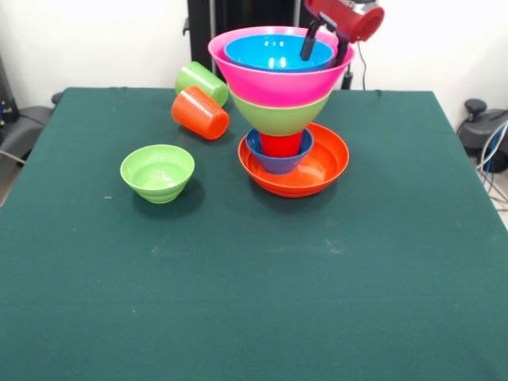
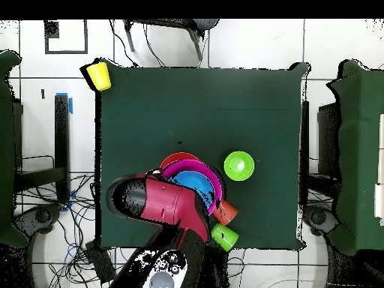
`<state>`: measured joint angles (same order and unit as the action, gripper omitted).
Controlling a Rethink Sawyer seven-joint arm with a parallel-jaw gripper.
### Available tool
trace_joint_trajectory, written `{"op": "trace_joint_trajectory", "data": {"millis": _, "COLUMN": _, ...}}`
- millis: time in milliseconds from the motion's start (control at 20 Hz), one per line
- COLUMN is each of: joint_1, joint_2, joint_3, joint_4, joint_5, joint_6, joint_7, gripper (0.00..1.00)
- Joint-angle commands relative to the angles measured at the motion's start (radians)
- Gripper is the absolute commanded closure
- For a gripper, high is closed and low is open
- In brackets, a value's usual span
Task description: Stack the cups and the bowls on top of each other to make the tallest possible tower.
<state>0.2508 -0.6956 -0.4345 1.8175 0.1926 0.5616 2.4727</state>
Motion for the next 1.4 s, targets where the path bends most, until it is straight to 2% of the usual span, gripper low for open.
{"op": "trace_joint_trajectory", "data": {"millis": 50, "joint_1": 0.019, "joint_2": -0.04, "joint_3": 0.045, "joint_4": -0.023, "joint_5": 0.019, "joint_6": 0.16, "joint_7": 0.145, "gripper": 0.0}}
{"op": "trace_joint_trajectory", "data": {"millis": 850, "joint_1": 0.043, "joint_2": -0.05, "joint_3": 0.037, "joint_4": -0.05, "joint_5": 0.014, "joint_6": 0.211, "joint_7": 0.173, "gripper": 0.0}}
{"op": "trace_joint_trajectory", "data": {"millis": 1400, "joint_1": 0.083, "joint_2": -0.085, "joint_3": 0.019, "joint_4": -0.111, "joint_5": 0.037, "joint_6": 0.335, "joint_7": 0.225, "gripper": 0.0}}
